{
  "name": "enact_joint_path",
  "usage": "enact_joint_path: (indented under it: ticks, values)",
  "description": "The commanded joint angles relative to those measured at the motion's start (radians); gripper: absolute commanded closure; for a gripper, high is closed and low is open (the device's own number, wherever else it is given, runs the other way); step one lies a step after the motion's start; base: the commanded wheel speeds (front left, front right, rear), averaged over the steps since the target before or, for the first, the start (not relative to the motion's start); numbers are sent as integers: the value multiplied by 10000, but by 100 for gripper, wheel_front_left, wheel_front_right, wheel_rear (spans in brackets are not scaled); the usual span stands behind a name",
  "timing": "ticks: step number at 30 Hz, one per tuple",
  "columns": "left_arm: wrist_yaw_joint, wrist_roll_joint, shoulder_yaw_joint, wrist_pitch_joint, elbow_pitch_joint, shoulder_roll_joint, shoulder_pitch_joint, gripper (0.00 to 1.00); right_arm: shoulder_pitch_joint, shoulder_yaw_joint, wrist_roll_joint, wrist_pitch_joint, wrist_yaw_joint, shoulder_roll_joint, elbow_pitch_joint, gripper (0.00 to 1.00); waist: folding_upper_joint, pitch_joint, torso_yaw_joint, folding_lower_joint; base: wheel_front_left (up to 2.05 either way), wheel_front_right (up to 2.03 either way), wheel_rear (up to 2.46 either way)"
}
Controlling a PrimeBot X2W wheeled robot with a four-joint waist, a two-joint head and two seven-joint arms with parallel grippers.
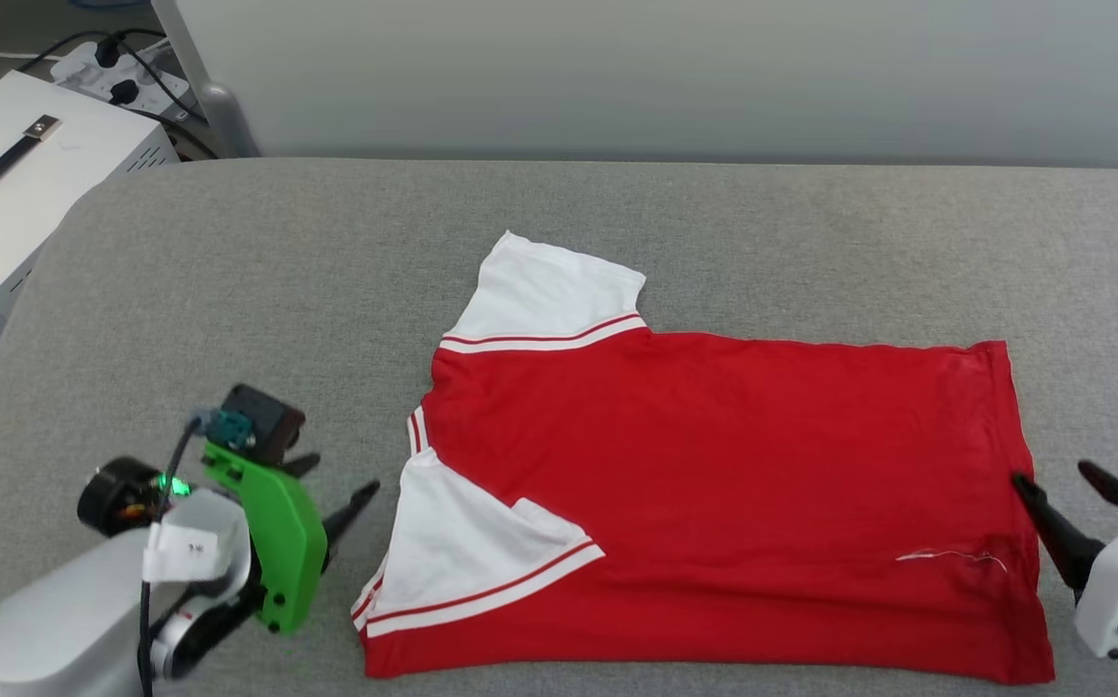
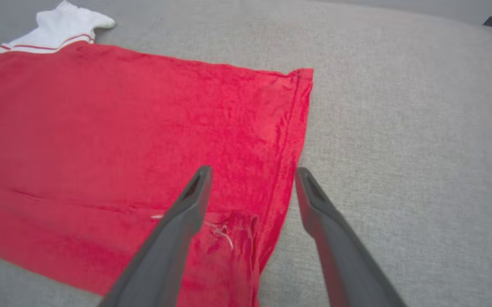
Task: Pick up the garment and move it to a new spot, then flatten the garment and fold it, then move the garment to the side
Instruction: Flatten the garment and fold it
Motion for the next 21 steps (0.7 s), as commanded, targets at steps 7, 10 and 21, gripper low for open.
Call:
enact_joint_path:
  ticks: [7, 10, 21]
  values:
    - [305, 427, 1015, -1147, 100, -322, -1420, 0, -510, -1261, -1843, -1884, -7, 1513, -1003, 0, 44, 369, -210, 1, 0, 0, 0]
    - [231, 569, 1270, -1324, 433, -484, -2044, 0, -626, -1443, -2316, -2280, -7, 2124, -1419, 0, 44, 680, -413, 1, 0, 0, 0]
    - [-796, 792, 1826, -264, 2168, -1317, -5566, 0, -1241, -1136, -3329, -2718, -7, 3203, -2633, 0, 44, 2757, -1443, 1, 0, 0, 0]
